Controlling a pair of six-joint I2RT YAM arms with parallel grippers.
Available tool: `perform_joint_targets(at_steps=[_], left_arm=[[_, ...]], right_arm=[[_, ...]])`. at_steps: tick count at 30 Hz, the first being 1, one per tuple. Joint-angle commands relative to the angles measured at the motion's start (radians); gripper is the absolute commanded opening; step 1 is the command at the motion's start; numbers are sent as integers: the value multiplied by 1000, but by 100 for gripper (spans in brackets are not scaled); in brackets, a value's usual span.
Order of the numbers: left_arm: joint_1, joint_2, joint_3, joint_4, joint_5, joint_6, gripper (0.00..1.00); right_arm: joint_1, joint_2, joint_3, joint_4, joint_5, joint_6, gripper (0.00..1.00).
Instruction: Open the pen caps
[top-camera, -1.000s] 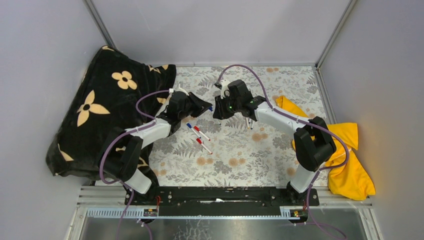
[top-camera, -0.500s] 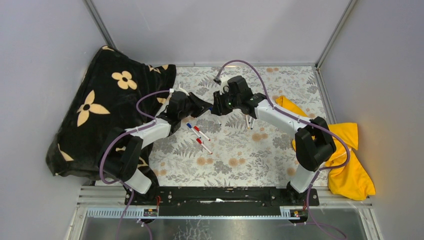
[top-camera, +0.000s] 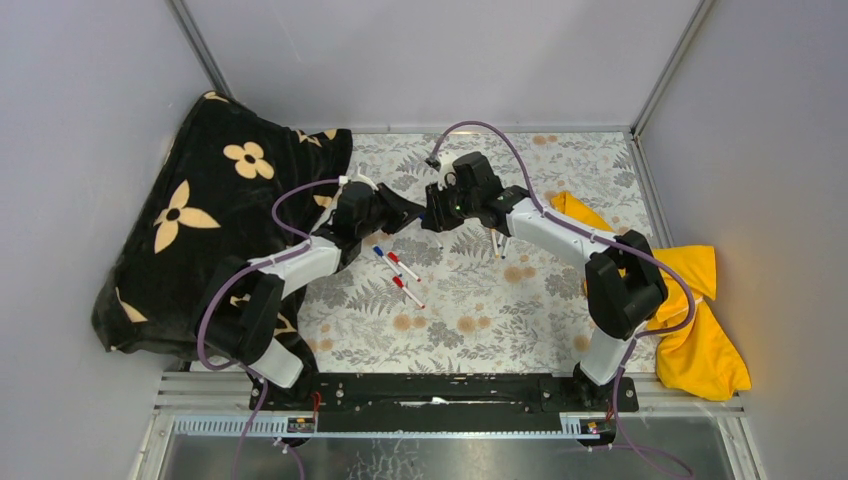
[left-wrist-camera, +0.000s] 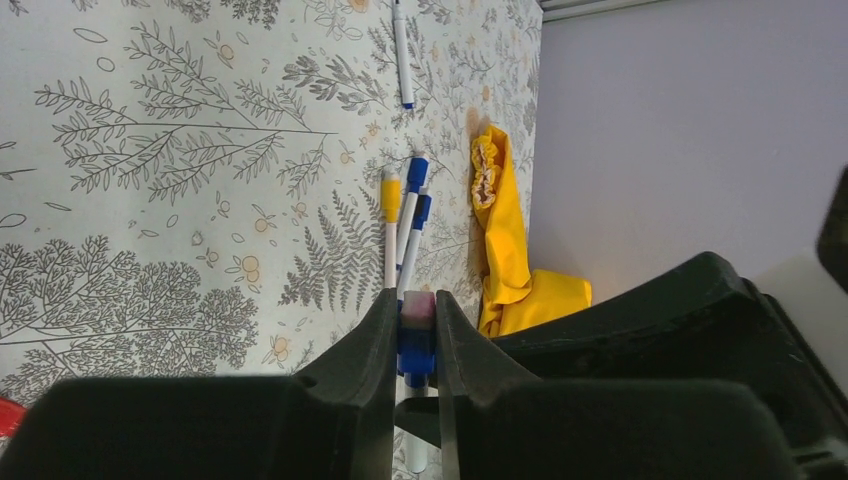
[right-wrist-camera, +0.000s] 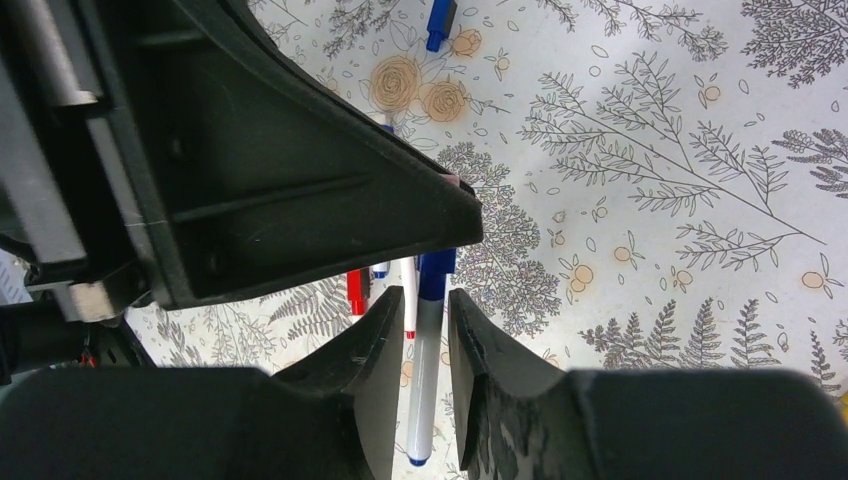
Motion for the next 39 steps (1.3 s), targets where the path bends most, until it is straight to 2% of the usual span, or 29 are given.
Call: perform_joint_targets(at_steps=[1,5,6,9,14,19,33,39], left_arm=[[-6,-37,32,65,15,-8,0],[-6,-41,29,65,16,-8,0],[-7,-41,28,67,19,-9,0],[-7,-38,27,68,23,-11,0],[-7,-37,28,44,-14,-6,0],[10,-3,52,24,-32,-18,0],[212,83,64,80,50,-88,0],[244,86,77,62,50,-73,0]], right_arm=[[4,13,28,20,-18,-3,30],[5,19,30,22,-19,1,27],[4,20,30,22,-19,1,23],[5,22,33,21,-16,4,0],[4,13,28,15,-11,7,0],[4,-32,-50,47,17,18,0],[4,-112,-201,93,15,26,0],[5,-114,-207,92,11,24,0]])
